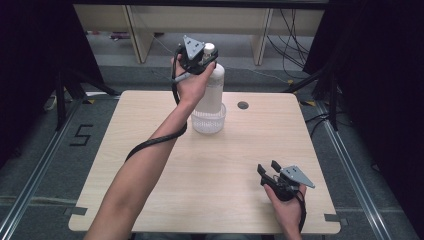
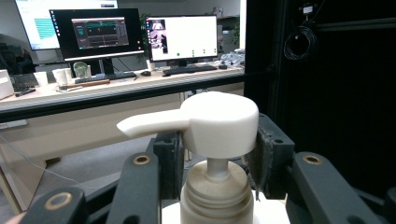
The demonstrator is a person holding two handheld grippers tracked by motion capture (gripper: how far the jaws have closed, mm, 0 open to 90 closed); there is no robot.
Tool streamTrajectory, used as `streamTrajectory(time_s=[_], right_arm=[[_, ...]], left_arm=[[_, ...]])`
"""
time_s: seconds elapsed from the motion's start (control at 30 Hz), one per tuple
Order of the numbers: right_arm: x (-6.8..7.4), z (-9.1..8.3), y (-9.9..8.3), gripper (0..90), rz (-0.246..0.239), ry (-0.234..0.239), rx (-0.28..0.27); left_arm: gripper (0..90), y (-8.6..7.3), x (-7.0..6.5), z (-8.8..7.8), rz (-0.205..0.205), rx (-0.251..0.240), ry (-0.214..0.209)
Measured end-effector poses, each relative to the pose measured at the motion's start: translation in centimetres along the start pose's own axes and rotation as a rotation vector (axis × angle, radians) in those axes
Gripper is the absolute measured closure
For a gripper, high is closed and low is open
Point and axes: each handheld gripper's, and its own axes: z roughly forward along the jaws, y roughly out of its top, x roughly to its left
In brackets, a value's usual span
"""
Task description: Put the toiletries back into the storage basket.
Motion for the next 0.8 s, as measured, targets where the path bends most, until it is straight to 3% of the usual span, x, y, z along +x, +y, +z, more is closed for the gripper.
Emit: streamTrajectory(time_s=[0.37, 0.77, 0.8], right_arm=[[-0.1, -0.1, 0.0, 41.5, -0.017, -0.005, 0.001], [-0.1, -0.1, 0.0, 41.4, 0.003, 0.008, 0.006], [-0.2, -0.1, 0.0, 41.4, -0.017, 0.000, -0.001]], left_arm=[[59.1, -0.5, 0.1, 0.4, 0.000, 0.011, 0.000], [59.1, -1.1, 0.2, 0.8, -0.004, 0.018, -0.005], [59.1, -1.2, 0.2, 0.8, -0.005, 0.018, -0.004]])
